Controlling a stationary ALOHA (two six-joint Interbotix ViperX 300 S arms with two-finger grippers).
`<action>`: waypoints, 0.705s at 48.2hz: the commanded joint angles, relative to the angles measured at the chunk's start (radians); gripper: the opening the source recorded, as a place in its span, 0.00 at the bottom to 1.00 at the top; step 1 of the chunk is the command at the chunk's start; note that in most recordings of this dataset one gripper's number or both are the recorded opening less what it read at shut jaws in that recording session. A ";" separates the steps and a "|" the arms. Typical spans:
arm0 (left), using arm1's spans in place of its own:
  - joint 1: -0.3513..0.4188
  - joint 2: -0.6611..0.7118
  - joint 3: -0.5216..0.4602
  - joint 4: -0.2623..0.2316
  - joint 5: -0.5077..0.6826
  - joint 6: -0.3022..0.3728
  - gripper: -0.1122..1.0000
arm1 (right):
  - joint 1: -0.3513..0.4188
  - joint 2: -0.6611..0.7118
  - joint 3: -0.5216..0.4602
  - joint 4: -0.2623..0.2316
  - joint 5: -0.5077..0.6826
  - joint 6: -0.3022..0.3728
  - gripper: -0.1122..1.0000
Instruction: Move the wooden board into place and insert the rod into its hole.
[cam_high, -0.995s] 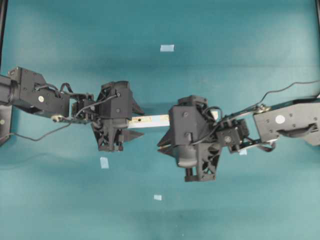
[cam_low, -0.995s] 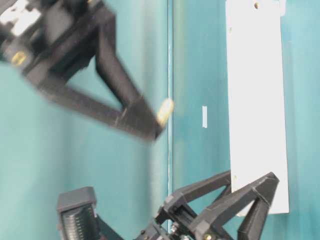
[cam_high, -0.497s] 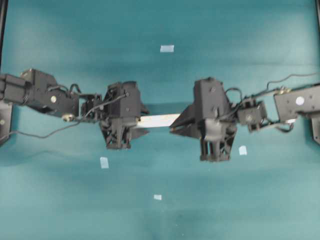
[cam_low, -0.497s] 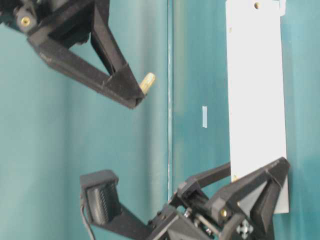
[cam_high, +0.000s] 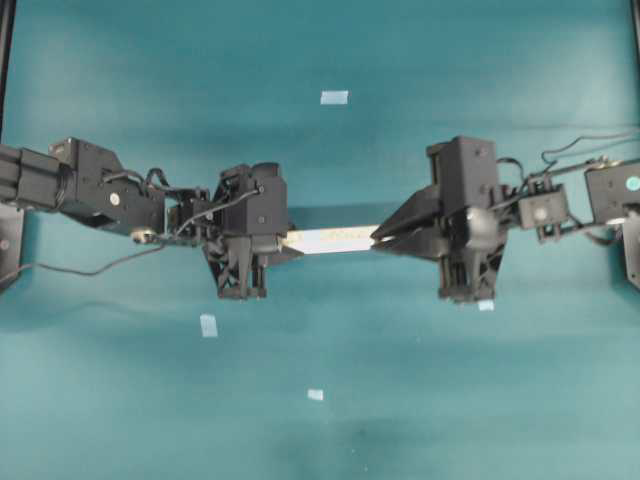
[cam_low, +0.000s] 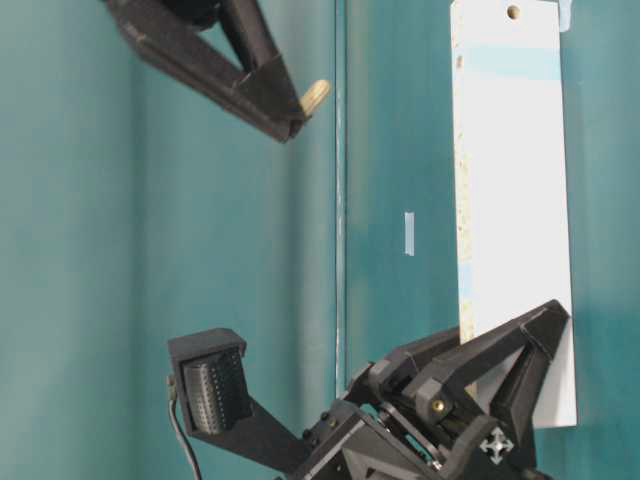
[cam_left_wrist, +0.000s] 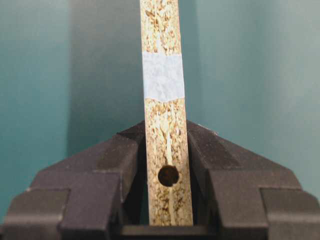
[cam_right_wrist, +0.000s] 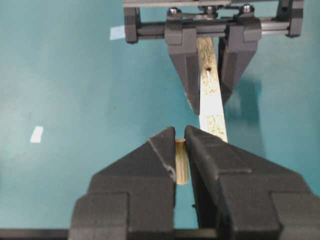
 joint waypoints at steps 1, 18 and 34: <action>0.002 -0.015 -0.012 0.000 -0.002 0.002 0.29 | -0.029 -0.015 0.031 -0.002 -0.110 -0.005 0.19; 0.002 -0.009 -0.005 0.000 0.000 0.002 0.29 | -0.132 -0.002 0.206 0.006 -0.402 -0.092 0.19; 0.002 -0.009 -0.014 0.000 0.020 -0.002 0.29 | -0.245 0.101 0.364 0.028 -0.788 -0.195 0.19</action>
